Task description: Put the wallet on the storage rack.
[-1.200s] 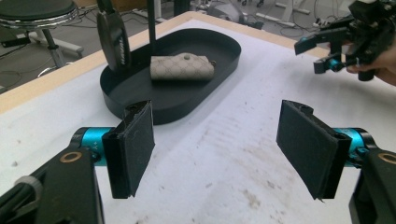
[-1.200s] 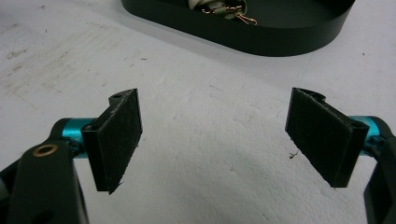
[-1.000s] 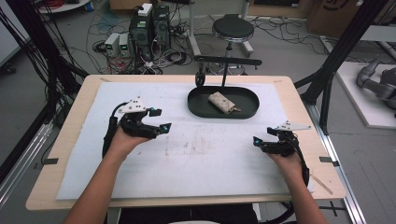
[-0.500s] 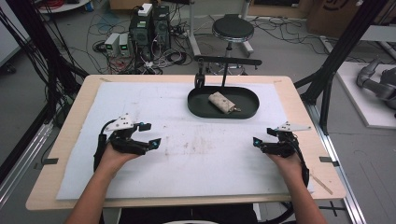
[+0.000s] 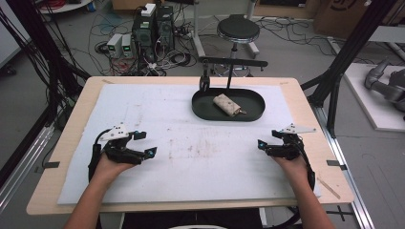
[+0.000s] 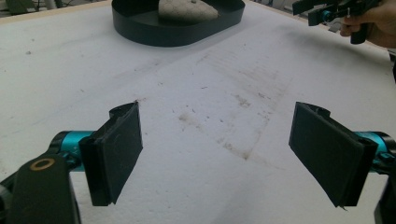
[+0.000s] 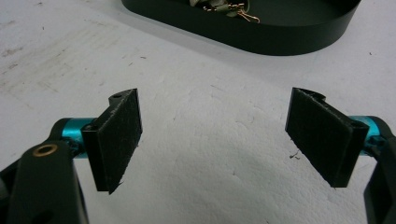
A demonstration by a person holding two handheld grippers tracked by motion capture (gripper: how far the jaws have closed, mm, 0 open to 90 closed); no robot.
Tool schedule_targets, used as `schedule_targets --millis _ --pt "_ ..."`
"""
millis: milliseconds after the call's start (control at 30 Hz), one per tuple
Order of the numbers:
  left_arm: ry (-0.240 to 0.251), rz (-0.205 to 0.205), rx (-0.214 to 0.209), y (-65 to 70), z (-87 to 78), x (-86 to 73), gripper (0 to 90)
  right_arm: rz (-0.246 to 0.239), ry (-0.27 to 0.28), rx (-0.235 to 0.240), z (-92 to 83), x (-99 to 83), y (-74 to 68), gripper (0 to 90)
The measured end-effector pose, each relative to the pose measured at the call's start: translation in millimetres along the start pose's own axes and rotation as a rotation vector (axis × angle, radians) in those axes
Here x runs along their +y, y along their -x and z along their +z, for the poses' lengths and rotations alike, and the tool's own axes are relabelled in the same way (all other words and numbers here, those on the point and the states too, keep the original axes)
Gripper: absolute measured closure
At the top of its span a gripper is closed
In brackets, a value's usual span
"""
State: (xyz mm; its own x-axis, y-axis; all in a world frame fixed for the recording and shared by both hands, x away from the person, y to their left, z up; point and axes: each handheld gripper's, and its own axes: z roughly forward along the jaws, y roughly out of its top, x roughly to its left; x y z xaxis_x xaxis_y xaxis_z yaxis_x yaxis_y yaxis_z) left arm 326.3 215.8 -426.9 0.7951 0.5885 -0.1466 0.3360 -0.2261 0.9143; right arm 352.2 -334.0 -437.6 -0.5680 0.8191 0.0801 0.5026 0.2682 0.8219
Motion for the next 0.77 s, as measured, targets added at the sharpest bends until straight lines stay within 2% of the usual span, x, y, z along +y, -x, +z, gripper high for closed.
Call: schedule_targets --millis 333,767 --pt "0.015 0.0 -0.008 1.8 0.2 -0.1 17.3 0.004 0.001 -0.012 -2.2 -0.3 1.0 19.0" --pt "0.007 -0.002 -0.005 1.5 3.1 -1.6 17.3 0.003 0.0 -0.013 -2.5 -0.5 1.4 19.0"
